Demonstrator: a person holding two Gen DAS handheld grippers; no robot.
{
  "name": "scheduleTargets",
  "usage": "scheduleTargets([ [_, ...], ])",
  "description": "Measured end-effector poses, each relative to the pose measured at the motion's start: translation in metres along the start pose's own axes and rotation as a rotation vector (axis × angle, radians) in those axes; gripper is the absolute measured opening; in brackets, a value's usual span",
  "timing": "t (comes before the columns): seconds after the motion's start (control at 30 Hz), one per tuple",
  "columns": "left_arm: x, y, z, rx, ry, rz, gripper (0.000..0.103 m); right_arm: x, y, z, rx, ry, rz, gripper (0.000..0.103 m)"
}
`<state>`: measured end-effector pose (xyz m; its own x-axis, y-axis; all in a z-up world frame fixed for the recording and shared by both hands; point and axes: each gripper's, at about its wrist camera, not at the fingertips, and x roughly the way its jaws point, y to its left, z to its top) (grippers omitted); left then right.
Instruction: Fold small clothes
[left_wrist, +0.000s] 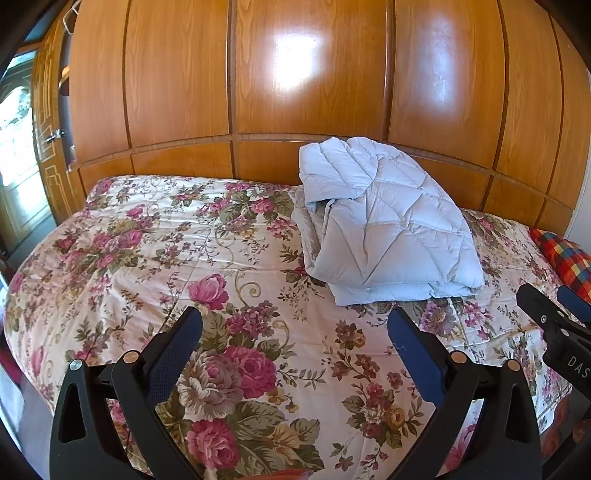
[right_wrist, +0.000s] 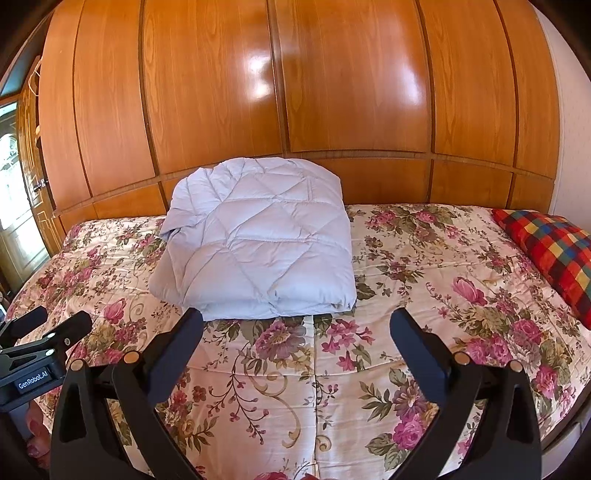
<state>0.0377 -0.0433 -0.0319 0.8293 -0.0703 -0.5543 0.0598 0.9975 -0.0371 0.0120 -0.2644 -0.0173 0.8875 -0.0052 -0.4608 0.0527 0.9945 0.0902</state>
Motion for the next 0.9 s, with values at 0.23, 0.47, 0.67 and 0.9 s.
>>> scheduleTargets([
  [0.23, 0.0007, -0.0002, -0.0006, -0.005, 0.007, 0.002, 0.099, 0.0005, -0.0003, -0.0007, -0.001, 0.001, 0.001, 0.101],
  [0.47, 0.0007, -0.0005, -0.0005, -0.005, 0.007, 0.003, 0.099, 0.0012, 0.0001, -0.0009, -0.002, 0.003, 0.004, 0.101],
  [0.67, 0.0015, -0.0002, -0.0008, -0.010, 0.012, 0.006, 0.099, 0.0029, -0.0013, -0.0013, -0.003, 0.005, 0.008, 0.101],
  [0.9, 0.0032, -0.0004, -0.0012, -0.002, 0.024, 0.004, 0.099, 0.0035, -0.0003, -0.0019, -0.005, 0.009, 0.009, 0.101],
])
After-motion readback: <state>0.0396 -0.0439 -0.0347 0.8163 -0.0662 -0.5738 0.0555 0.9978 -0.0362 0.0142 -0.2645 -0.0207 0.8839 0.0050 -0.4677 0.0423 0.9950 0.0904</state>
